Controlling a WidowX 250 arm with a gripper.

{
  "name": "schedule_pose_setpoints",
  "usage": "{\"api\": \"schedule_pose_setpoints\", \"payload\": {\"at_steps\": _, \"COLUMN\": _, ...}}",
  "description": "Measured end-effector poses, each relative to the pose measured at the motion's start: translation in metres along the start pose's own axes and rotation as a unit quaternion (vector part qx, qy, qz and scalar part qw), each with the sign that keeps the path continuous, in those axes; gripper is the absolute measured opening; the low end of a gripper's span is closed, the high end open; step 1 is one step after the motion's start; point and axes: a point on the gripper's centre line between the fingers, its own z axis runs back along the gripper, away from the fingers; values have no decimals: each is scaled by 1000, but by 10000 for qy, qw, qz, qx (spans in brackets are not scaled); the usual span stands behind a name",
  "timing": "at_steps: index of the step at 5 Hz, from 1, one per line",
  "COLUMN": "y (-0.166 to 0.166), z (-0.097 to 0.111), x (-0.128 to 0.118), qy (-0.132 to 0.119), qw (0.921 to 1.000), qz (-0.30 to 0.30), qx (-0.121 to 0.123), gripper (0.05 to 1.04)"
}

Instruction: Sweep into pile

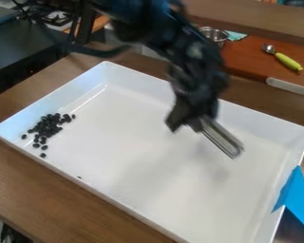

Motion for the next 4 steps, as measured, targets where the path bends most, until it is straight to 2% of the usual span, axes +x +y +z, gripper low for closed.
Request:
{"api": "schedule_pose_setpoints", "payload": {"at_steps": 1, "y": -21, "z": -13, "x": -22, "qy": -175, "qw": 9972, "qz": -635, "qx": 363, "gripper": 370}}
{"api": "schedule_pose_setpoints", "payload": {"at_steps": 2, "y": -23, "z": -29, "x": -23, "qy": -140, "qw": 9915, "qz": -923, "qx": 911, "gripper": 427}}
{"api": "schedule_pose_setpoints", "payload": {"at_steps": 3, "y": -21, "z": -34, "x": -26, "qy": -6, "qw": 9869, "qz": -1042, "qx": 1230, "gripper": 709}}
{"api": "schedule_pose_setpoints", "payload": {"at_steps": 4, "y": -29, "z": -24, "x": -31, "qy": 410, "qw": 9791, "qz": -1261, "qx": 1544, "gripper": 971}}
